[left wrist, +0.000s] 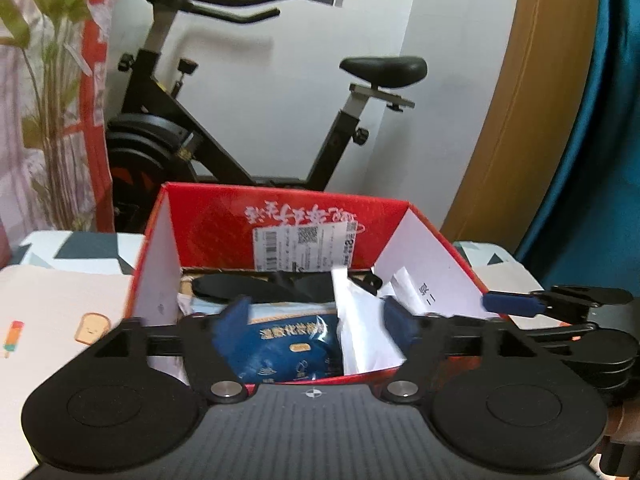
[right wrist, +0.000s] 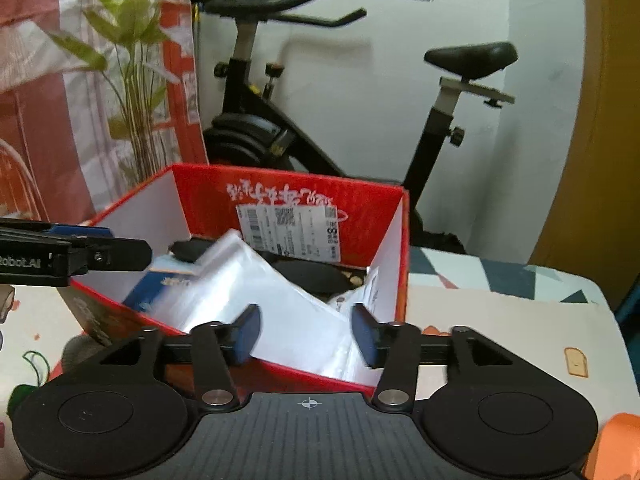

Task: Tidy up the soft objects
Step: 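Move the right tool to the black glove and close on it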

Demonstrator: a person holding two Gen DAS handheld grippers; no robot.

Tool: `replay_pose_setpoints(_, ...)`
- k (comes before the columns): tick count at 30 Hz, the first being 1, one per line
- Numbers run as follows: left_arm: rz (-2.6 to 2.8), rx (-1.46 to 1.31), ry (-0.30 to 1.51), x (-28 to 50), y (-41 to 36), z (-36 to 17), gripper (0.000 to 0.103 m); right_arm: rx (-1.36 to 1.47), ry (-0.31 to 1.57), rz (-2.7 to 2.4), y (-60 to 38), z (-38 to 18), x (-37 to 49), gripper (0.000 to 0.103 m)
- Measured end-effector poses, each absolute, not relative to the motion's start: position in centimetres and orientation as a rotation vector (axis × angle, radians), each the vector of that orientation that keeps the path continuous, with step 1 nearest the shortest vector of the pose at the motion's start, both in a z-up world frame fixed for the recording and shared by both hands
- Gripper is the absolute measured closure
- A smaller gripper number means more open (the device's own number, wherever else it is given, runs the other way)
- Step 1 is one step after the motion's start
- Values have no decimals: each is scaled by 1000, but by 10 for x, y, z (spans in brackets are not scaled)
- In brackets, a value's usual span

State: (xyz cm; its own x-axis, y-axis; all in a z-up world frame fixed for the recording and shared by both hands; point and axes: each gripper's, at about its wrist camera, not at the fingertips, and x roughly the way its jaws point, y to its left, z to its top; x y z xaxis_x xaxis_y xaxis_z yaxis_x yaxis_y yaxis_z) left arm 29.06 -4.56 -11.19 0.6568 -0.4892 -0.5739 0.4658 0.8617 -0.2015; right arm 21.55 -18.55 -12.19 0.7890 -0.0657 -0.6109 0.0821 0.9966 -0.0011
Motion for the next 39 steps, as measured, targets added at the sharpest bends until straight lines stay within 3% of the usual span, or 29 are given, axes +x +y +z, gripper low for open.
replay_pose_setpoints(1,-537,-40,652,288,-43,-110,3,27,644,-84,-184,-120,211,39)
replay_pose_setpoints(6,-495,-55,625,272,-27,-102,0,51,555,-60,-178,-113,185,12)
replay_pose_setpoints(10,-448,-13,638,260,-19,-105,0,56,534,-43,-169,-117,168,1)
replay_pose_setpoints(29,-345,-21,847,208,6,-175,0,102,732,94,-136,-202,138,3)
replay_pose_setpoints(35,-367,-46,871,197,8,-185,0,73,806,135,-126,-217,139,13)
replay_pose_setpoints(37,-365,-42,874,196,7,-186,0,66,843,142,-126,-223,139,25)
replay_pose_setpoints(39,-372,-47,874,196,6,-186,0,51,850,143,-127,-226,135,28)
